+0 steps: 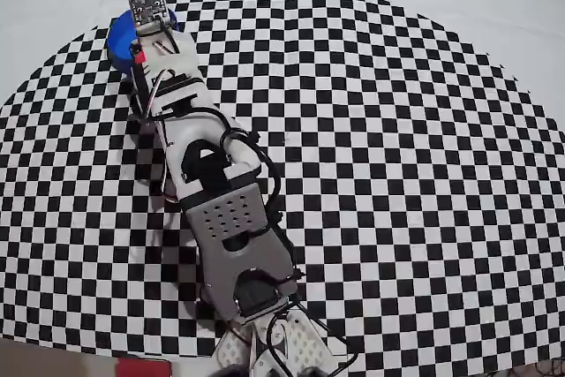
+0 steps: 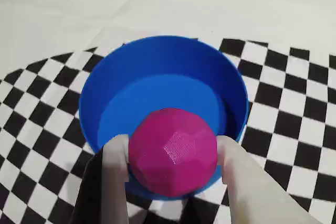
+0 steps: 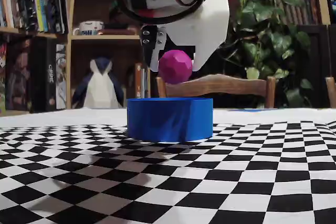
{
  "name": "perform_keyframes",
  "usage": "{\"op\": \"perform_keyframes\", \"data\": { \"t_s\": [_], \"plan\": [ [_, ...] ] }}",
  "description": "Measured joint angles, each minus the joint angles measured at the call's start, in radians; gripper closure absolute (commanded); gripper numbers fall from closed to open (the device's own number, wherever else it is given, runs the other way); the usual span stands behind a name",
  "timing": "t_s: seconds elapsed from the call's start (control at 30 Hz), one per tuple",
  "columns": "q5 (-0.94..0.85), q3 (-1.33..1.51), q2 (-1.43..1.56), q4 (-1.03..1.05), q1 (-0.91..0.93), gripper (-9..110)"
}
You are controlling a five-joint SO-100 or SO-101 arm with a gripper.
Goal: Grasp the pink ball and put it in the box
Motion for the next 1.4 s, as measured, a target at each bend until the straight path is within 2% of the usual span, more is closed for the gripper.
{"op": "perform_keyframes", "data": {
  "t_s": [1.4],
  "plan": [
    [0.0,-0.302,-0.227,0.008,0.003,101]
  ]
}}
